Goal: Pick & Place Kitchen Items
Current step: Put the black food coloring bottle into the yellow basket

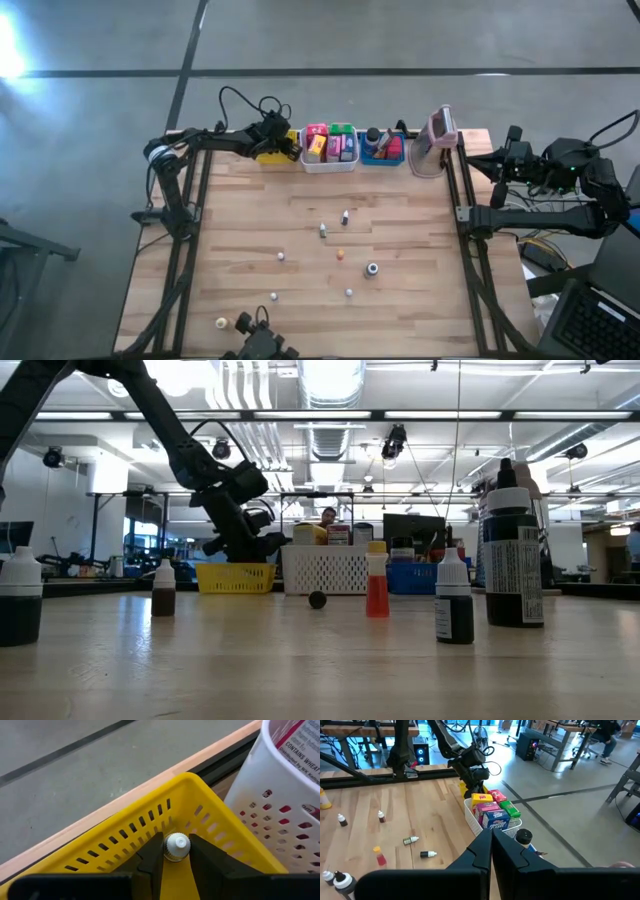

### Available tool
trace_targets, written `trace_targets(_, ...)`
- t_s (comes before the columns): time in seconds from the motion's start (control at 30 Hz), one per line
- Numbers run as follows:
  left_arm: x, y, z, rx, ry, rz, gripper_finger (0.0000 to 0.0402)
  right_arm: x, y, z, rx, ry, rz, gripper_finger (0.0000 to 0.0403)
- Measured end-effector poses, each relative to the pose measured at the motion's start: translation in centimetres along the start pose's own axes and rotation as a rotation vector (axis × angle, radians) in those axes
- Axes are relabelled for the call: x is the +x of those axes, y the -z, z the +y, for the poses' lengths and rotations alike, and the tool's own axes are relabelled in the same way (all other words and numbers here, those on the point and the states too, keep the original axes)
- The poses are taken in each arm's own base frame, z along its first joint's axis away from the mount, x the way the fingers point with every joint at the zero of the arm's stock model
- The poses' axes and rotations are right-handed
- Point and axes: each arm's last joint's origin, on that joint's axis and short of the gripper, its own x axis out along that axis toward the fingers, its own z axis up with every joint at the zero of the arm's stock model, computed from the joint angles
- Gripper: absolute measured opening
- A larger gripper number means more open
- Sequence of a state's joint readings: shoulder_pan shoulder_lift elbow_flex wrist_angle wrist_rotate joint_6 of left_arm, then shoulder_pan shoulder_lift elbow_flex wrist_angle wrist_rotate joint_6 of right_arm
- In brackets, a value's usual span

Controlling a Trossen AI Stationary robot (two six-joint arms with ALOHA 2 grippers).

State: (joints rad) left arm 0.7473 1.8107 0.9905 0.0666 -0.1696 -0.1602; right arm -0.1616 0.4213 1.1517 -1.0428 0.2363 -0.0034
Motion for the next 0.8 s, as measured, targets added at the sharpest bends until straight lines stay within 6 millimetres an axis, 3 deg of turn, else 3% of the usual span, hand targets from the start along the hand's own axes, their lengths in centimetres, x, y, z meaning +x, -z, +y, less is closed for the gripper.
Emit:
trace_targets(0.6, 0.01, 0.04, -0.09, 0.001, 0.043, 0.007, 0.0091, -0.01, 0.00, 0.00, -0.001, 0.000, 0.000, 0.0008)
trace_targets(0.8, 0.01, 0.04, -0.09, 0.004, 0.049, 0.009, 0.0117, 0.00, 0.00, 0.00, -0.002, 0.000, 0.000, 0.0008)
